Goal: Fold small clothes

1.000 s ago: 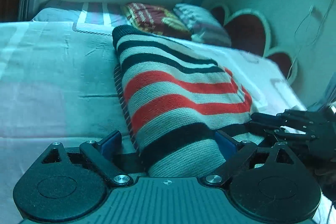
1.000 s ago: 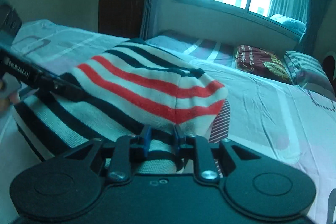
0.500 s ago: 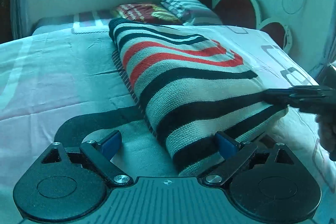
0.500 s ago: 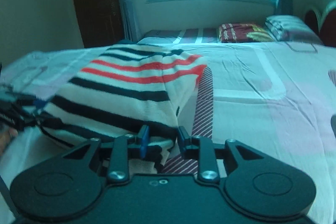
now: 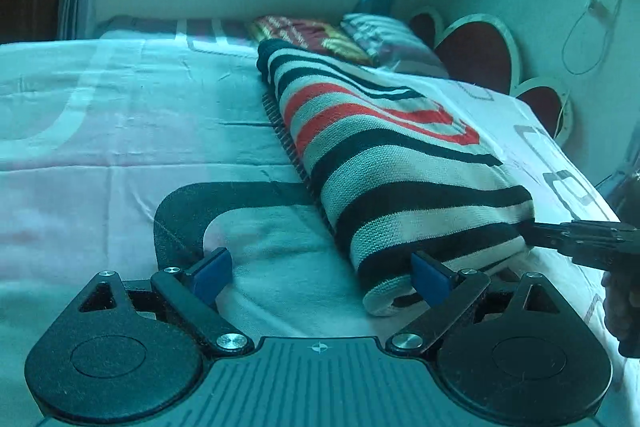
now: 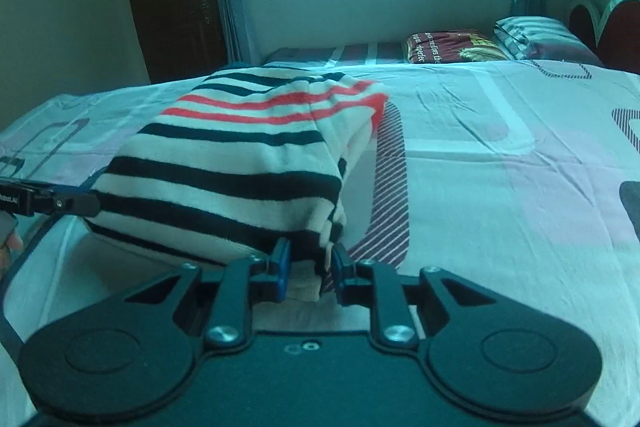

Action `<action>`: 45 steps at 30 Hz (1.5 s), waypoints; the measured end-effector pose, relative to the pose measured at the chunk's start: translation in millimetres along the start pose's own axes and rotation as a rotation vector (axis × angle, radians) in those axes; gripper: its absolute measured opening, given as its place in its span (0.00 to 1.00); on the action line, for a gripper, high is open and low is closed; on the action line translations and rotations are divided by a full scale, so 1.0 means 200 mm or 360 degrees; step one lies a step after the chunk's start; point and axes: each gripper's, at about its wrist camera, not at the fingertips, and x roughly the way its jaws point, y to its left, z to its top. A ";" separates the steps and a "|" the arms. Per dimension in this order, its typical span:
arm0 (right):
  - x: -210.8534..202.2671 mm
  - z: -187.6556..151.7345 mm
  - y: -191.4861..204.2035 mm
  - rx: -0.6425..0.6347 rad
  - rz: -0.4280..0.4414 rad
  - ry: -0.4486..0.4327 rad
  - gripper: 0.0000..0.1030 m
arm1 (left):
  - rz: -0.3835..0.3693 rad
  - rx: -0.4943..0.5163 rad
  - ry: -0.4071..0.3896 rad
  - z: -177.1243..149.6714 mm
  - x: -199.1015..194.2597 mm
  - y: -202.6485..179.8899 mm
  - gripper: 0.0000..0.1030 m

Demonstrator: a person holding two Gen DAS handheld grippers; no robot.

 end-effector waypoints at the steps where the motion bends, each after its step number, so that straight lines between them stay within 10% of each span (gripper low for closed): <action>1: 0.01 0.00 -0.01 0.0013 0.0004 -0.0001 0.21 | -0.0004 0.0002 -0.0006 0.00 0.00 0.00 0.92; 19: -0.08 0.17 -0.03 0.0132 -0.0058 0.0001 0.33 | 0.0035 -0.0097 -0.0003 0.15 -0.11 0.06 0.92; 23: -0.06 0.26 -0.17 0.0456 0.0095 -0.0117 0.89 | -0.0146 -0.0189 0.0050 0.29 0.01 0.04 0.92; 35: 0.32 0.29 -0.36 0.0598 0.0249 0.0203 0.69 | -0.0153 -0.0037 0.0279 0.38 0.36 -0.01 0.92; 45: 0.31 0.32 -0.39 0.0597 0.0341 0.0246 0.77 | -0.0198 -0.0012 0.0281 0.38 0.36 0.00 0.95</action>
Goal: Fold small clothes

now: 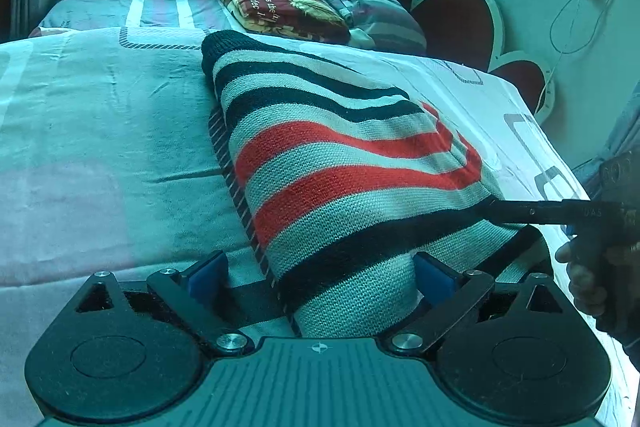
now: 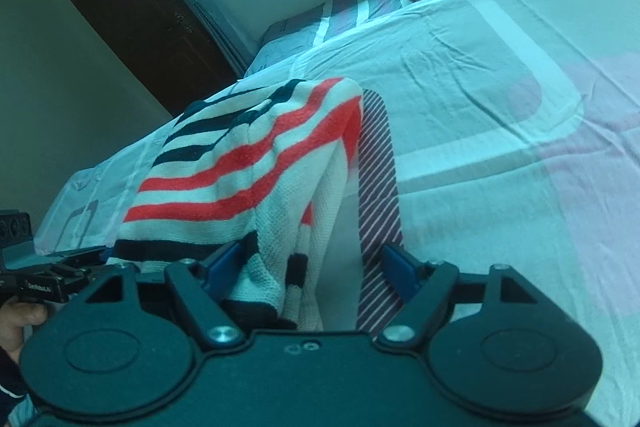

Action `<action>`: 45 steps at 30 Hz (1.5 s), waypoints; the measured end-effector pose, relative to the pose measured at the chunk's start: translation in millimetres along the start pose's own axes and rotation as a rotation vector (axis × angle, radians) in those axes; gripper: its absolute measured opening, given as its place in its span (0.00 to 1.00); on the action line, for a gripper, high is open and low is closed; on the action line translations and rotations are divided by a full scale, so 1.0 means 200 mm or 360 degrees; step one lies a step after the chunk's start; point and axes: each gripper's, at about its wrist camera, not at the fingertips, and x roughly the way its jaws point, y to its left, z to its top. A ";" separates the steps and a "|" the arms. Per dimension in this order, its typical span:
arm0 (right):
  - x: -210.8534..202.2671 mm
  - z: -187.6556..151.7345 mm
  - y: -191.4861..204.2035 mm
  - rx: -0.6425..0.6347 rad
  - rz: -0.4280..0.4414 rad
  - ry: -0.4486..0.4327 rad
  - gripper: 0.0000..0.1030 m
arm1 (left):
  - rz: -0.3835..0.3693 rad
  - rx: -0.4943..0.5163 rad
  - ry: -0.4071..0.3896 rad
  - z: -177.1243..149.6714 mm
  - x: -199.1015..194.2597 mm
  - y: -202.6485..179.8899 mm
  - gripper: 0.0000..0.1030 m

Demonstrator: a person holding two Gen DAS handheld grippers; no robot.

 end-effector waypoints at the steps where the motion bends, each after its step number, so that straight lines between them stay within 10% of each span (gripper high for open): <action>1: 0.01 0.01 -0.01 0.0027 0.0027 0.0004 0.77 | -0.0023 -0.0022 0.0009 0.01 0.01 0.01 0.95; 5: 0.02 0.04 -0.07 0.0136 0.0147 0.0037 0.73 | -0.0242 -0.0165 0.0040 0.03 0.03 0.09 0.76; 15: 0.20 0.09 -0.08 0.0282 0.0408 0.0087 0.59 | -0.0523 -0.0454 0.0033 0.06 0.16 0.22 0.75; 24: 0.11 0.06 0.23 -0.0128 0.0064 -0.0061 0.33 | -0.0248 -0.0170 -0.0047 0.09 0.09 0.01 0.57; 32: -0.03 0.07 0.60 -0.0283 0.0118 -0.0129 0.32 | -0.0282 -0.0133 -0.0183 0.11 -0.31 0.07 0.55; 45: 0.23 -0.27 1.40 -0.0352 0.0406 -0.0026 0.32 | 0.0022 -0.0217 -0.0207 -0.29 -1.16 0.62 0.55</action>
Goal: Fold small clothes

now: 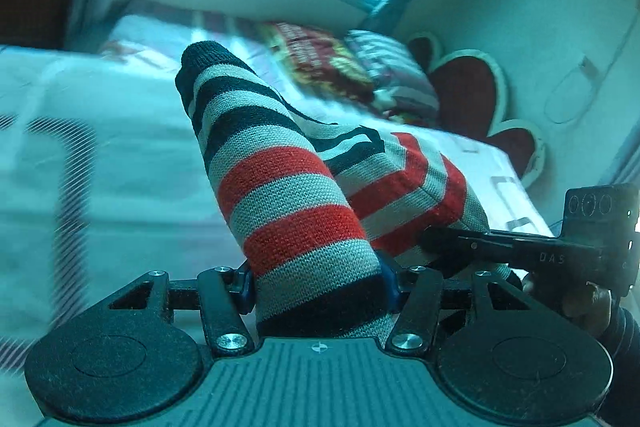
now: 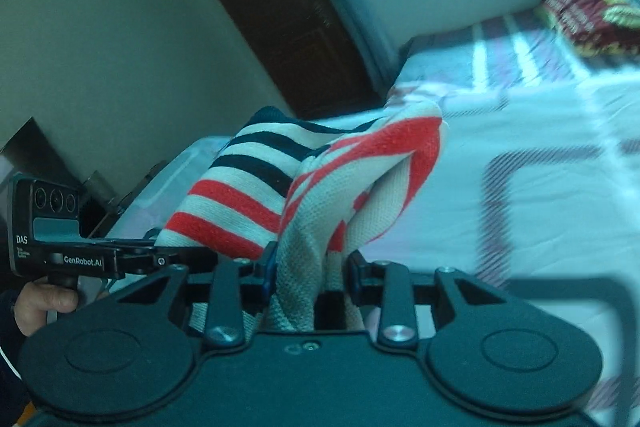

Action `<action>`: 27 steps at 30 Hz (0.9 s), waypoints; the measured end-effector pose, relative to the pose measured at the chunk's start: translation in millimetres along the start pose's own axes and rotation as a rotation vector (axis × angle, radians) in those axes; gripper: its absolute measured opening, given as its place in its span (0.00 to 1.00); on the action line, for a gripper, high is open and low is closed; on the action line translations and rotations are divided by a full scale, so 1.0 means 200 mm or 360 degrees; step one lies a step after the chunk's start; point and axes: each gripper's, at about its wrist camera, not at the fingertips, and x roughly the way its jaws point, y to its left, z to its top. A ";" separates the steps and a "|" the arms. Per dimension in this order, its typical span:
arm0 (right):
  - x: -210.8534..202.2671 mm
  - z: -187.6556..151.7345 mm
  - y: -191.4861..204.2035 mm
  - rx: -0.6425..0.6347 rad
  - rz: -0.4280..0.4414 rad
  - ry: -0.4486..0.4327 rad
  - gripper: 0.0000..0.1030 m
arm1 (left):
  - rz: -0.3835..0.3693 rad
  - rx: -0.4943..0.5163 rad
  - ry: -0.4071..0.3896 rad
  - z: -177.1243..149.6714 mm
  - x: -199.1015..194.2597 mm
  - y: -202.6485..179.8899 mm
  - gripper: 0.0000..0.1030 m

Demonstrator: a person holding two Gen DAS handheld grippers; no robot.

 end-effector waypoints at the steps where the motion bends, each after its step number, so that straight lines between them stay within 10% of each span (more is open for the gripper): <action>1: 0.04 -0.03 0.04 0.0021 0.0027 0.0028 0.32 | 0.0019 -0.0021 0.0006 -0.04 -0.02 0.05 0.55; 7: 0.31 -0.24 -0.02 0.0289 0.0076 0.0285 0.33 | 0.0213 -0.0241 0.0096 -0.36 -0.07 0.38 0.63; 8: 0.34 -0.28 -0.06 0.0332 0.0031 0.0317 0.36 | 0.0246 -0.0243 0.0077 -0.43 -0.07 0.41 0.79; 11: 0.30 -0.35 -0.17 0.0497 0.0147 0.0264 0.34 | 0.0181 -0.0365 -0.0070 -0.53 -0.12 0.46 0.79; 18: 0.05 -0.20 -0.09 0.0239 -0.0072 0.0081 0.33 | 0.0345 -0.0149 -0.0181 -0.38 -0.21 0.33 0.79; 27: 0.26 -0.05 -0.26 0.0365 -0.0005 0.0165 0.33 | 0.0463 -0.0113 -0.0044 -0.29 -0.03 0.34 0.79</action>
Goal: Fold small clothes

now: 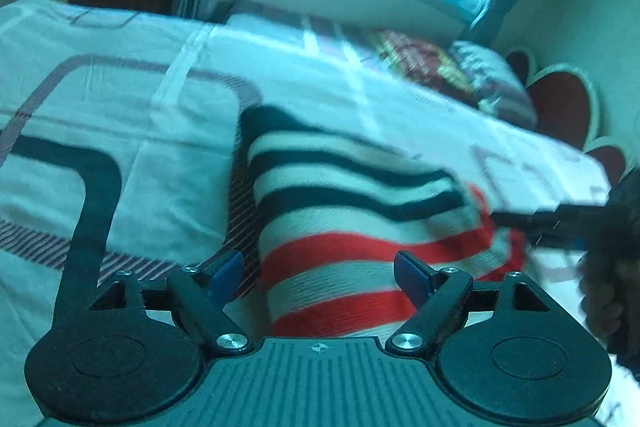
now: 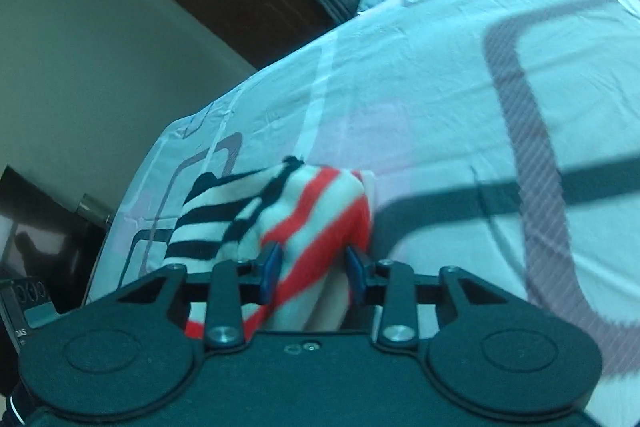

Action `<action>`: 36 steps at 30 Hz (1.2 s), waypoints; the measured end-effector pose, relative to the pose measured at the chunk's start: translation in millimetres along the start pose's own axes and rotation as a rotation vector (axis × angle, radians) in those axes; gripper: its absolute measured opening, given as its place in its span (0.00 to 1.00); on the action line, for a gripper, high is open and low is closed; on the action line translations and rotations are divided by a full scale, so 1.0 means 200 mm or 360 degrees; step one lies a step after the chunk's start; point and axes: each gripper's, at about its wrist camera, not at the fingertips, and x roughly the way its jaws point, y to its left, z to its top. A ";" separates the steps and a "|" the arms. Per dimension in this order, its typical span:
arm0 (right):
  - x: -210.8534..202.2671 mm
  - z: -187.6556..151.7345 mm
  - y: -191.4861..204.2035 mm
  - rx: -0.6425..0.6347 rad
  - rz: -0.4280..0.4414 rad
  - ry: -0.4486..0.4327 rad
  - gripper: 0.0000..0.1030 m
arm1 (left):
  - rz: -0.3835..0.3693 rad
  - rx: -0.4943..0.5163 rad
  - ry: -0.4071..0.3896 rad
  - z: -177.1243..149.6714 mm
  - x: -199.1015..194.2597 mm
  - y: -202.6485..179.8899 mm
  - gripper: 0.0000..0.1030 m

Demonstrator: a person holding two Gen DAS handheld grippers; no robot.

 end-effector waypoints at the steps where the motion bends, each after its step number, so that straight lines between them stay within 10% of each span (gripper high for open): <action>1: 0.02 0.01 0.02 -0.0056 0.0007 -0.0015 0.31 | -0.0003 -0.0008 0.0010 -0.01 0.02 0.01 0.79; 4: 0.03 0.02 0.10 -0.0301 0.0038 -0.0096 0.13 | -0.0033 -0.0077 -0.0024 -0.06 0.01 0.05 0.79; 12: 0.13 0.02 0.00 -0.0348 -0.0022 -0.0017 0.11 | -0.0025 -0.0180 -0.0089 -0.14 0.01 0.08 0.81; 21: -0.11 -0.14 0.15 -0.0463 -0.0041 0.0030 0.35 | 0.0133 -0.0069 -0.0165 -0.19 -0.17 -0.07 0.89; 26: -0.12 -0.34 0.20 -0.0565 -0.0368 0.0038 0.53 | 0.0147 -0.0076 -0.0079 -0.35 -0.16 -0.08 0.97; 28: -0.24 -0.37 0.29 -0.0524 -0.0375 -0.0081 0.40 | 0.0144 -0.0168 -0.0071 -0.37 -0.22 -0.07 0.97; 32: -0.29 -0.55 0.42 -0.0750 -0.0432 -0.0063 0.41 | 0.0173 -0.0003 -0.0145 -0.46 -0.35 -0.17 0.97; 36: -0.19 -0.60 0.28 -0.0556 -0.0502 -0.0020 0.55 | 0.0244 -0.0028 -0.0049 -0.55 -0.31 -0.09 0.98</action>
